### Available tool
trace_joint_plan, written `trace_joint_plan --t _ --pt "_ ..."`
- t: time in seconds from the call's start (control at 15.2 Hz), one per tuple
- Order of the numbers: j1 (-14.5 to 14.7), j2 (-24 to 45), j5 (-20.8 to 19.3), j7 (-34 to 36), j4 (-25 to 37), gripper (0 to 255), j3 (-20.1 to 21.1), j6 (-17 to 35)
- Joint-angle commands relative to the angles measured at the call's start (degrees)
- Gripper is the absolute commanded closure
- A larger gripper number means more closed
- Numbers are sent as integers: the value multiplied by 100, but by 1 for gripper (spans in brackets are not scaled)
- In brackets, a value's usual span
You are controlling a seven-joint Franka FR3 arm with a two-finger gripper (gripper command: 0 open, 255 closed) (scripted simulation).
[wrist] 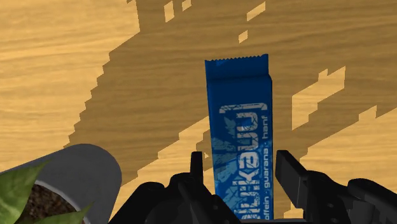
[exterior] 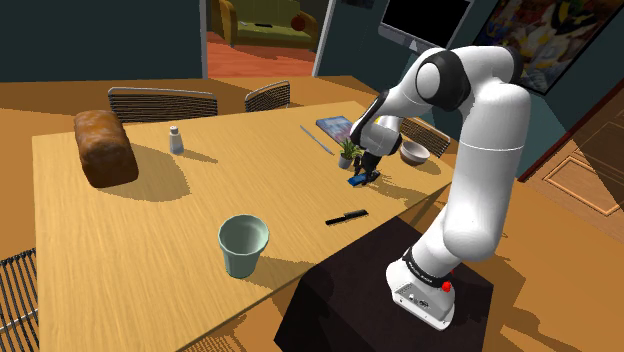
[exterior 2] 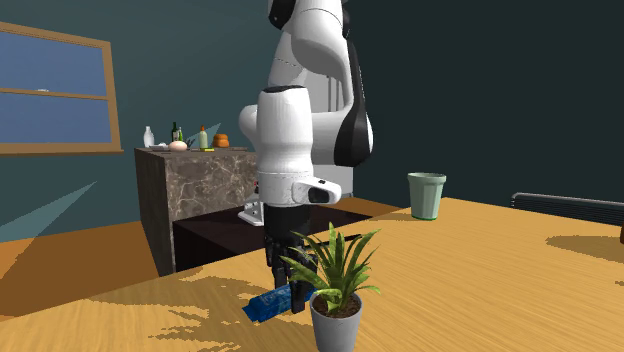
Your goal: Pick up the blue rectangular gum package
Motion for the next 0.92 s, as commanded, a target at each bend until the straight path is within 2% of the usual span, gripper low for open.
trace_joint_plan --t 0.0,0.33,0.86 --pt "-2 30 8 -4 8 255 20 15" --pt "-2 27 9 -8 4 255 17 17" --pt "682 -640 -967 695 -172 255 -852 -356"
